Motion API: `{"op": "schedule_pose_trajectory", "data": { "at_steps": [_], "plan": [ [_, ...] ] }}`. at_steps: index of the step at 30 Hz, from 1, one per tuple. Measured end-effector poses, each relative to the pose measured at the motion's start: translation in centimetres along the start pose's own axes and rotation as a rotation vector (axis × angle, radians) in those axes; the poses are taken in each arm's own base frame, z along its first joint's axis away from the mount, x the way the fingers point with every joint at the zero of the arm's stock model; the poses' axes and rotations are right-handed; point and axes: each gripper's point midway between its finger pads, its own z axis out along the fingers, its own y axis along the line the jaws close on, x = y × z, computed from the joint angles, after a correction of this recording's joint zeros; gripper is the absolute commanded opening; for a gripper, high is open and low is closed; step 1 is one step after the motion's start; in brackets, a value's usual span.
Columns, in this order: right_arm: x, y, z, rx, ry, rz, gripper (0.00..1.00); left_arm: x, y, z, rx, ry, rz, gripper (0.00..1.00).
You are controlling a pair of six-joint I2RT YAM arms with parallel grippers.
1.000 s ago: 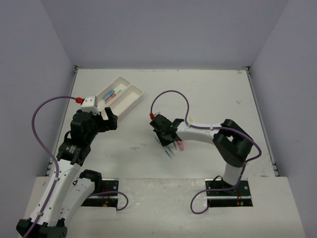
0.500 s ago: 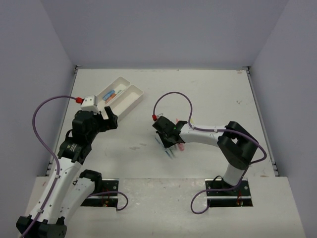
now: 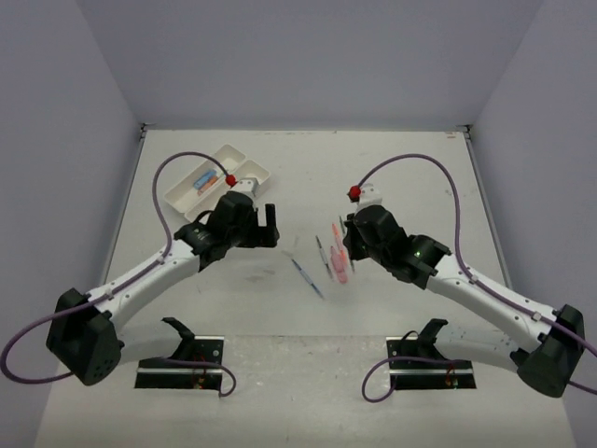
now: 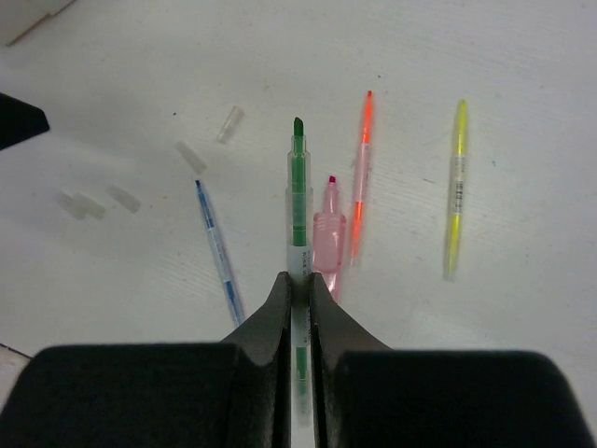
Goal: Sort the stationery into containers
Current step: Pick up the pen from the center of the board, then close the pen cap on the pen.
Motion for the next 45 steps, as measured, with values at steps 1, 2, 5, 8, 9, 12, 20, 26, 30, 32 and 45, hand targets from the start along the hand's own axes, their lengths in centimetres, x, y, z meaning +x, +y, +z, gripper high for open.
{"op": "schedule_pose_trajectory", "data": {
  "at_steps": [1,2,5,8,9,12,20,26,30,32,45],
  "plan": [
    [0.1,-0.8,-0.5,0.008,-0.012,0.016,0.00,0.6,-0.5,0.8,-0.012,0.022,0.007,1.00],
    [0.2,-1.3,-0.9,0.011,-0.022,0.027,0.00,1.2,-0.8,1.6,-0.028,0.044,0.009,1.00],
    [0.7,-2.0,-1.7,0.011,-0.037,0.037,0.00,2.8,-1.6,3.4,-0.100,0.084,-0.015,0.99],
    [1.3,-2.4,-1.8,0.016,-0.034,0.037,0.00,3.3,-2.3,4.3,-0.176,0.082,-0.073,0.83],
    [1.5,-2.6,-1.7,0.019,-0.029,0.037,0.00,3.4,-2.5,4.3,-0.204,0.079,-0.107,0.64],
    [2.4,-3.0,-1.3,0.031,-0.011,0.034,0.00,2.9,-2.9,4.4,-0.291,0.064,-0.251,0.47],
    [2.8,-3.4,-1.1,0.038,-0.005,0.020,0.00,4.5,0.4,2.6,-0.563,0.052,-0.543,0.36],
    [2.6,-3.9,-1.5,0.035,-0.033,0.020,0.00,5.7,0.6,2.6,-0.588,0.071,-0.629,0.21],
    [2.8,-4.2,-1.6,0.037,-0.040,0.021,0.00,7.1,0.5,3.4,-0.608,0.120,-0.632,0.21],
    [3.0,-4.3,-1.6,0.038,-0.039,0.019,0.00,8.3,0.7,4.1,-0.636,0.159,-0.621,0.23],
    [2.9,-4.2,-1.5,0.033,-0.040,0.012,0.00,10.6,0.8,5.0,-0.650,0.228,-0.629,0.29]
  ]
}}
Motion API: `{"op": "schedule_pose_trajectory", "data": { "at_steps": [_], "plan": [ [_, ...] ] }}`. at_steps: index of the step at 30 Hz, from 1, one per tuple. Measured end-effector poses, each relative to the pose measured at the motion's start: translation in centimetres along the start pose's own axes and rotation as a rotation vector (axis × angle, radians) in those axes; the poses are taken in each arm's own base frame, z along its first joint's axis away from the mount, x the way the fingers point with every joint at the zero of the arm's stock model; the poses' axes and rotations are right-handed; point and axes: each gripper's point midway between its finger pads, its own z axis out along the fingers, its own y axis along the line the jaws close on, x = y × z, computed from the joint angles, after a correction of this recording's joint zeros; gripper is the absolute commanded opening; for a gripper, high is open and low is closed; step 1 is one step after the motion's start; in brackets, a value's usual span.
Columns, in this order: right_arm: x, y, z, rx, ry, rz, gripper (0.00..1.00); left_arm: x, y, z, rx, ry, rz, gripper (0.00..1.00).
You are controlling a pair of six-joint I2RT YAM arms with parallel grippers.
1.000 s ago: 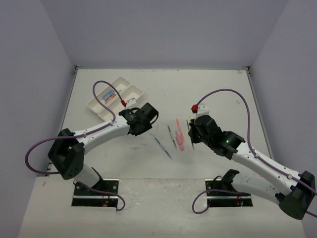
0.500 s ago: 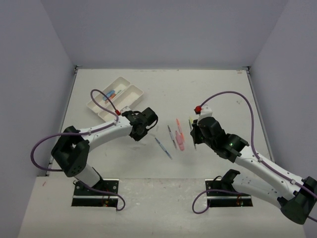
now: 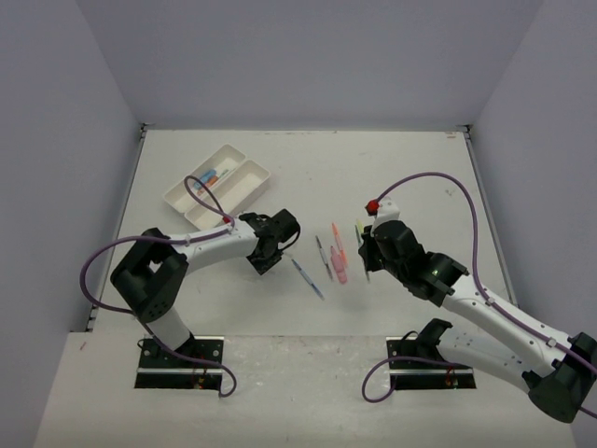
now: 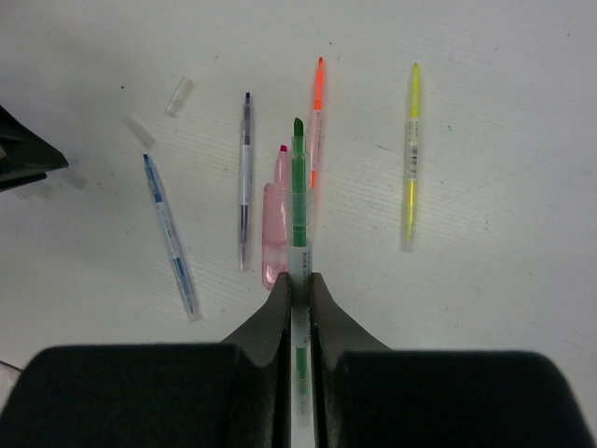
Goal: Sort the stationery into containers
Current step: Close the pen cap on the pen.
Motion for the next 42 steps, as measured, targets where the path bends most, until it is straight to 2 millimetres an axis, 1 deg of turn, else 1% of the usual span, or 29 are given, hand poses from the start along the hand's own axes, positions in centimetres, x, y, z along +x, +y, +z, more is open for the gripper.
{"op": "schedule_pose_trajectory", "data": {
  "at_steps": [12,21,27,29,30,31,32,37,39,42],
  "plan": [
    [0.0,0.1,0.0,-0.009,0.003,-0.009,0.00,0.7,-0.7,0.2,0.031,0.031,-0.011,0.29],
    [-0.1,0.2,0.1,-0.014,0.002,-0.008,0.00,1.2,0.3,0.8,0.008,0.046,-0.002,0.29],
    [-0.2,0.2,0.1,-0.016,-0.002,-0.007,0.00,1.6,0.1,1.4,0.008,0.054,0.007,0.27],
    [-0.2,0.2,0.1,-0.016,-0.002,-0.007,0.00,1.6,0.0,1.4,0.009,0.055,0.012,0.19],
    [-0.2,0.2,0.1,-0.016,-0.002,-0.007,0.00,1.6,0.0,1.4,0.010,0.055,0.016,0.17],
    [-0.2,0.3,0.1,-0.018,-0.002,-0.007,0.00,1.6,-0.2,1.4,0.014,0.055,0.021,0.08],
    [-0.2,0.3,0.1,-0.019,-0.002,-0.007,0.00,1.6,-0.3,1.4,0.017,0.056,0.024,0.01],
    [0.1,0.9,0.0,-0.064,-0.008,0.000,0.00,1.7,-1.5,1.4,0.064,0.058,0.039,0.00],
    [0.5,1.7,-0.2,-0.125,-0.016,0.009,0.00,1.6,-1.9,1.3,0.093,0.053,0.058,0.00],
    [1.3,4.0,-0.4,-0.270,-0.023,0.038,0.00,1.1,-2.1,0.5,0.168,0.033,0.107,0.00]
  ]
}}
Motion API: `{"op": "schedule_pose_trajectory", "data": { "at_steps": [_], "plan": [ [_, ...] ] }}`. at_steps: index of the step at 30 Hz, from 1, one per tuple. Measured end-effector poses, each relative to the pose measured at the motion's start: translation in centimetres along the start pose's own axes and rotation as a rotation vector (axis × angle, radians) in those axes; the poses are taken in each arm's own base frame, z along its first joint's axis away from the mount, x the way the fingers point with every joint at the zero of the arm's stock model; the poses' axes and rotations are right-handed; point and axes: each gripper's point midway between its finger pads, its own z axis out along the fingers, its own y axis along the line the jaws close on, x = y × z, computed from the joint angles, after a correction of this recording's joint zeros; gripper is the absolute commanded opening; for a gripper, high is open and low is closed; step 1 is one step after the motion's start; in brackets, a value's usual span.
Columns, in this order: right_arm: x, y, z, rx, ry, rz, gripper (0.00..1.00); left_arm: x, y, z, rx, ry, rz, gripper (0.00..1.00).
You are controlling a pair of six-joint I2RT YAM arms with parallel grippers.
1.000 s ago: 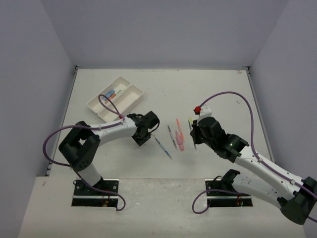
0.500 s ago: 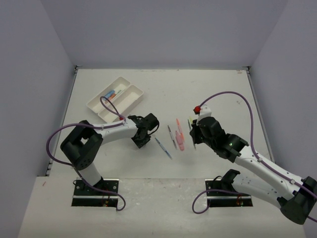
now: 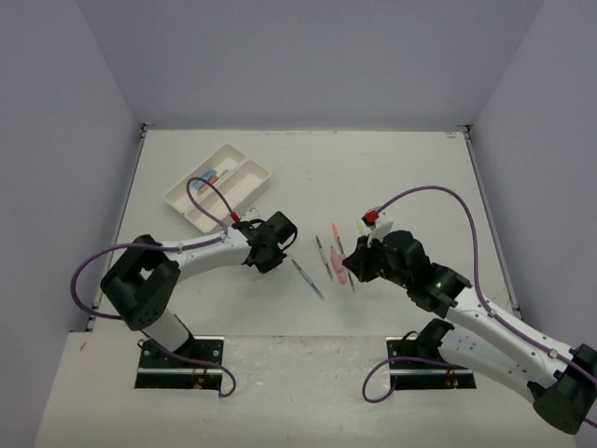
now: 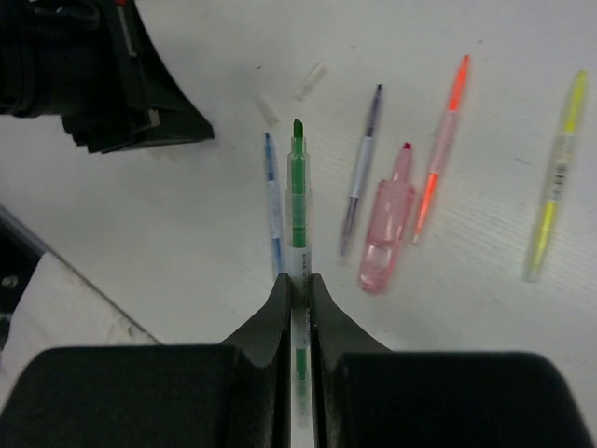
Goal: Sort the stationery into containers
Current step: Close the pen cap on the pen.
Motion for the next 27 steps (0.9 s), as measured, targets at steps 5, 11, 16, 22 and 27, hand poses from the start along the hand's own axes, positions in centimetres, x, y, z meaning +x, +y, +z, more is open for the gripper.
{"op": "schedule_pose_trajectory", "data": {
  "at_steps": [5,11,16,22,27],
  "plan": [
    [1.2,5.0,1.1,-0.313,-0.029,0.097,0.00,-2.1,-4.0,-6.4,0.482,-0.116,0.158,0.00],
    [1.6,9.3,0.4,-0.566,-0.079,0.225,0.00,-5.8,-10.0,-21.3,1.151,-0.380,0.238,0.00],
    [-1.6,12.3,-1.8,-0.704,-0.199,0.242,0.00,-4.0,-11.0,-26.2,1.449,-0.408,0.336,0.00],
    [-3.6,12.4,-3.1,-0.711,-0.289,0.261,0.00,-2.8,-11.1,-27.2,1.530,-0.381,0.392,0.00],
    [-4.1,12.0,-3.3,-0.689,-0.314,0.271,0.00,-2.4,-11.1,-27.8,1.562,-0.372,0.410,0.00]
  ]
}}
